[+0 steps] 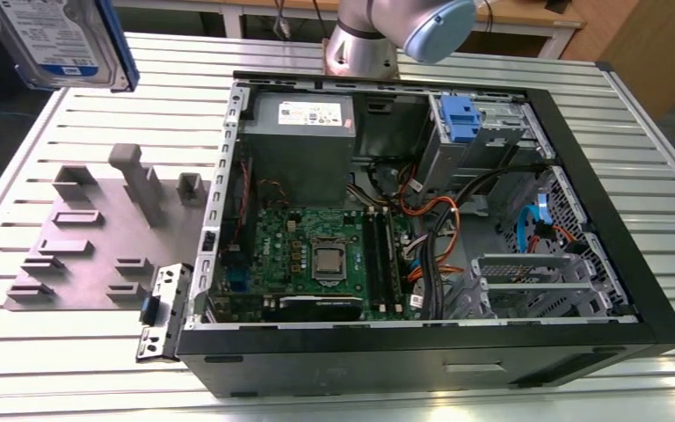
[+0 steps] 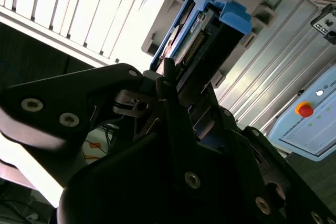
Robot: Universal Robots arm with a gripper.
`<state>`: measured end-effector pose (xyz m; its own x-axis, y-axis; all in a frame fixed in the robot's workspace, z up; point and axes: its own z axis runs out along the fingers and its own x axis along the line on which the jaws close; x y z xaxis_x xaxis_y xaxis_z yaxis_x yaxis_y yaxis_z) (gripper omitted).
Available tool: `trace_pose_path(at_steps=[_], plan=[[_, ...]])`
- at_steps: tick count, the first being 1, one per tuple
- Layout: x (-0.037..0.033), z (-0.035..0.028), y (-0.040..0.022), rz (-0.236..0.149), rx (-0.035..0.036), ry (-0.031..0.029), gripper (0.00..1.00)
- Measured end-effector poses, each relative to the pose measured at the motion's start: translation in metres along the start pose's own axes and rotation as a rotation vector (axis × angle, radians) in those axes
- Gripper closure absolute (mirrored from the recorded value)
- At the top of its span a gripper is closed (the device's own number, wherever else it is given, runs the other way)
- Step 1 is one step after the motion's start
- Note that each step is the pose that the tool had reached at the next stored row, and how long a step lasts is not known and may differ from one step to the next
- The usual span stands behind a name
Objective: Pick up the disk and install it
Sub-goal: 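Pick up the disk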
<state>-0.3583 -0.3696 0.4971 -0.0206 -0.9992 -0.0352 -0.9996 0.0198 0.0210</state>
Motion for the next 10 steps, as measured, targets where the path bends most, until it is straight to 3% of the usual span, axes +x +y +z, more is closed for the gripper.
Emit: trace_pose_path(at_steps=[10], plan=[[-0.0007, 0.0002, -0.0349, 0.000, -0.0002, 0.0000, 0.65]])
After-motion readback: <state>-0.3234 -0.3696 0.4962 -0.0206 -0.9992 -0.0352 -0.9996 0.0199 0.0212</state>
